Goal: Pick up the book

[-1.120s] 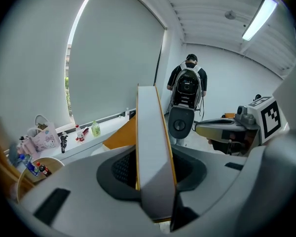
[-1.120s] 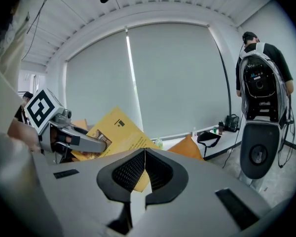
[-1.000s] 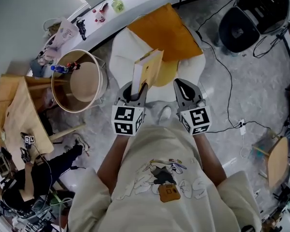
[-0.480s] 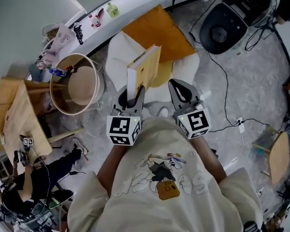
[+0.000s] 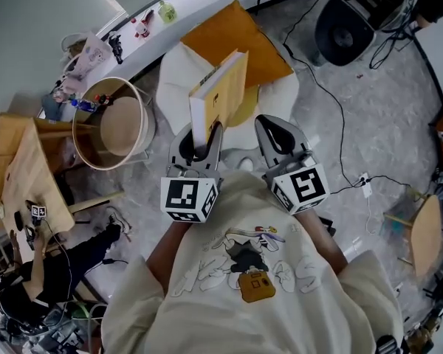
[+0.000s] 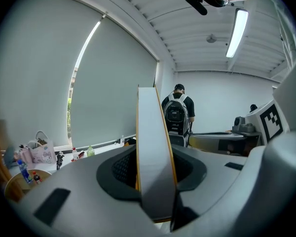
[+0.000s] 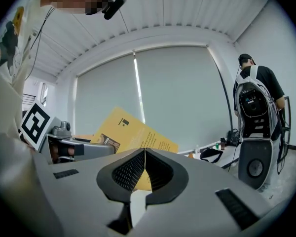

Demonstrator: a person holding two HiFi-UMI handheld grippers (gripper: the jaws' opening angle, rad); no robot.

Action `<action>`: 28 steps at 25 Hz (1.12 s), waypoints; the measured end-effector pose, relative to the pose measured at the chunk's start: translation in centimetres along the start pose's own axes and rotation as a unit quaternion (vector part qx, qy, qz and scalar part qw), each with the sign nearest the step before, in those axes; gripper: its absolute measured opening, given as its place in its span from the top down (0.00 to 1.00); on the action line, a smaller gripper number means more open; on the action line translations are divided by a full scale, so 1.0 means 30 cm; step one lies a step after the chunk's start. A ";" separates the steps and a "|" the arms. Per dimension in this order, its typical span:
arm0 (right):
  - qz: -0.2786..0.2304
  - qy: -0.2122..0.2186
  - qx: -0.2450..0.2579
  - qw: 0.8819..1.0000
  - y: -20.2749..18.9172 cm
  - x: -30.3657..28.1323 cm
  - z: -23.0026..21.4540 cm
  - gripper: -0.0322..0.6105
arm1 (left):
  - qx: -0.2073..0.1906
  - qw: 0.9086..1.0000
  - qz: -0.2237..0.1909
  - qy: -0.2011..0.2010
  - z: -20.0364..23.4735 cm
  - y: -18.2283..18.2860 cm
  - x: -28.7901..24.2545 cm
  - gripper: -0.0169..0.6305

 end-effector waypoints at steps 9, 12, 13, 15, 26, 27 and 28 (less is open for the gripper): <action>-0.010 0.010 0.009 1.000 0.024 0.010 0.047 0.91 | -0.026 1.000 0.000 -0.005 -0.061 0.009 0.030 0.75; 0.000 0.015 0.014 1.000 0.004 -0.010 0.046 0.91 | -0.023 1.000 0.004 0.000 -0.054 -0.007 0.018 0.75; 0.003 0.017 0.014 1.000 -0.006 -0.014 0.047 0.91 | -0.023 1.000 0.006 0.001 -0.055 -0.013 0.017 0.75; 0.008 0.021 0.014 1.000 -0.020 -0.016 0.050 0.91 | -0.023 1.000 0.007 0.003 -0.060 -0.021 0.016 0.75; 0.006 0.019 0.008 1.000 -0.029 -0.015 -0.002 0.91 | -0.032 0.999 0.018 0.003 -0.079 -0.025 -0.033 0.75; 0.006 0.018 0.006 1.000 -0.028 -0.014 -0.010 0.91 | -0.029 0.999 0.025 0.001 -0.083 -0.026 -0.038 0.75; 0.005 0.016 0.004 1.000 -0.028 -0.012 -0.015 0.91 | -0.027 0.999 0.030 0.001 -0.086 -0.028 -0.039 0.75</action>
Point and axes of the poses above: the fingertips, and each gripper's own axes: x backward along the fingers, z to its left, y out of its top, the point moved 6 cm from there along x, backward along the fingers, and after that the axes turned 2 degrees about -y, right-handed, at the moved point
